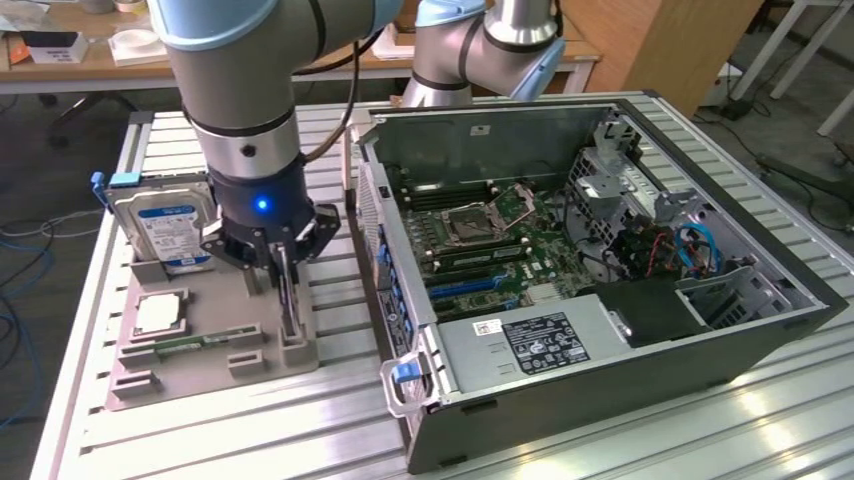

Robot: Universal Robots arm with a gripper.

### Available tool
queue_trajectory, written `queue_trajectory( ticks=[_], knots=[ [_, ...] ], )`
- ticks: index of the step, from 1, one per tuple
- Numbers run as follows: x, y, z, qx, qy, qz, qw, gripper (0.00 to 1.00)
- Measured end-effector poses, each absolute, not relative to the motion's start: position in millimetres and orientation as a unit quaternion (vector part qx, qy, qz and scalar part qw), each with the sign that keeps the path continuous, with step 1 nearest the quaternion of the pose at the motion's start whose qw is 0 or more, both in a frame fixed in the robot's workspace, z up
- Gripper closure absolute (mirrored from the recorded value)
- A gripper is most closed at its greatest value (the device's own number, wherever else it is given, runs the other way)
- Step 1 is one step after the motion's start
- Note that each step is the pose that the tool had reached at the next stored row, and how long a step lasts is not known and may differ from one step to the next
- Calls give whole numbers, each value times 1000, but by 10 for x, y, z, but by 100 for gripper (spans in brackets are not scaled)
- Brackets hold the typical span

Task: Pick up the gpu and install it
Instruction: 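Pick up the gpu and move the gpu toward the slot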

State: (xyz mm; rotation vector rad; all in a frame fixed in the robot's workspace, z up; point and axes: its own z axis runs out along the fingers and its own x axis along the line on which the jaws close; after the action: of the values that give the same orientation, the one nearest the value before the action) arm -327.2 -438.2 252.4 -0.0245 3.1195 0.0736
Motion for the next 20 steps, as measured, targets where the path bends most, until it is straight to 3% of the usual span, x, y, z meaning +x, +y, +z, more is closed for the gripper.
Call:
queue_trajectory(
  ticks=[20],
  knots=[
    [-3272,-4382,2714,-8,1000,24,11,74]
  ],
)
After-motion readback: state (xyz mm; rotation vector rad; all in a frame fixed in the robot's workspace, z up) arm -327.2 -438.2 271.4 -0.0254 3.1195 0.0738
